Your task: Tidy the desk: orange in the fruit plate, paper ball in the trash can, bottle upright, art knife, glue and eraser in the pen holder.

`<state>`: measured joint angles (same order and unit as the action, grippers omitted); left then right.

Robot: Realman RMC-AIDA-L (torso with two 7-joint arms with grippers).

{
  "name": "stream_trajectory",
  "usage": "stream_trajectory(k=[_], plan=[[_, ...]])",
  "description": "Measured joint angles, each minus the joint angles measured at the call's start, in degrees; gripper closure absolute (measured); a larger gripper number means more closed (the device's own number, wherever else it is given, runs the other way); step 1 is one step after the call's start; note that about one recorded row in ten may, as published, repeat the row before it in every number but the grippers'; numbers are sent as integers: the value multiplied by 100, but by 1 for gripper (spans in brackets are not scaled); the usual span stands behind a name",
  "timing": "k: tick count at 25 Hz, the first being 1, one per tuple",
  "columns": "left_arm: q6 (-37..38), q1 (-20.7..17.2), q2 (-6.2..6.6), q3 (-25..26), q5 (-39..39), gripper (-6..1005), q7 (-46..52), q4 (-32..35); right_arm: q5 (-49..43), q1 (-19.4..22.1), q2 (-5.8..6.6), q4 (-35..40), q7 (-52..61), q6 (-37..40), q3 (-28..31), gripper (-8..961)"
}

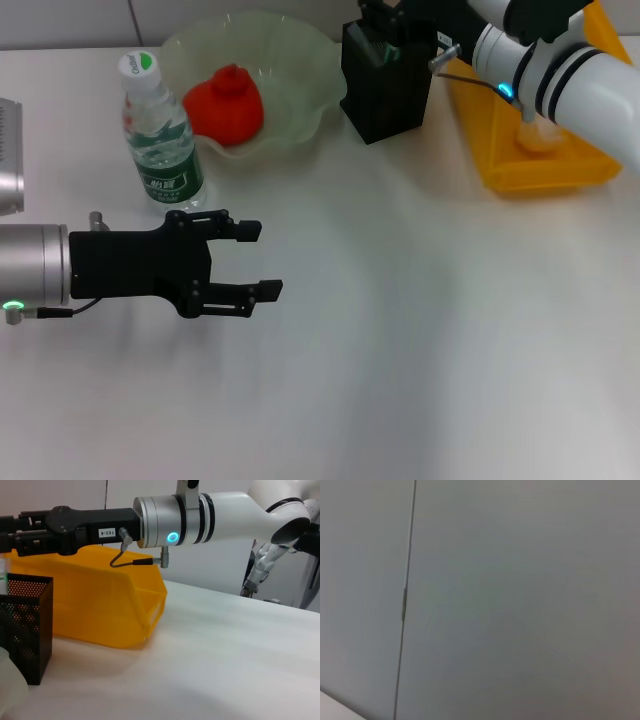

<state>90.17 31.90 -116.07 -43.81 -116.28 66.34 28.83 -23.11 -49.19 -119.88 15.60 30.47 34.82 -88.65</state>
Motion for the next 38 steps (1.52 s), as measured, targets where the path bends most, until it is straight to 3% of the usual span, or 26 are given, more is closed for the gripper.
stream_trajectory(k=[2, 7, 13, 17, 21, 24, 25, 28, 32, 38], plan=[[1, 0, 2, -8, 0, 187, -2, 0, 0, 54, 0, 86, 45, 10, -1, 321], [24, 0, 4, -16, 0, 187, 4, 0, 0, 304, 2, 390, 281, 264, -17, 260], [120, 5, -18, -4, 37, 186, 44, -28, -261, 1178, 91, 984, 1408, 1925, -38, 187], [197, 8, -26, 12, 44, 186, 50, -51, -1014, 1916, 285, 1405, 2566, 3244, 76, 187], [349, -51, -36, 39, 57, 186, 52, -59, -2146, 2316, 555, 1380, 3464, 4551, 622, 186], [439, -86, -39, 74, 67, 186, 53, -62, -3469, 2406, 692, 1260, 3920, 5312, 1319, 186], [498, -96, -48, 103, 69, 186, 50, -62, -4318, 2414, 741, 1230, 4152, 5613, 1739, 186], [714, -109, -86, 293, 78, 186, -9, -90, -5049, 2409, 775, 1230, 4347, 5788, 2057, 187], [1097, -108, -107, 584, 209, 186, -223, -326, -5944, 2399, 802, 1239, 4466, 5882, 2290, 187], [1290, -115, -116, 626, 579, 187, -684, -883, -6715, 2390, 771, 1274, 4361, 5863, 2303, 187]])
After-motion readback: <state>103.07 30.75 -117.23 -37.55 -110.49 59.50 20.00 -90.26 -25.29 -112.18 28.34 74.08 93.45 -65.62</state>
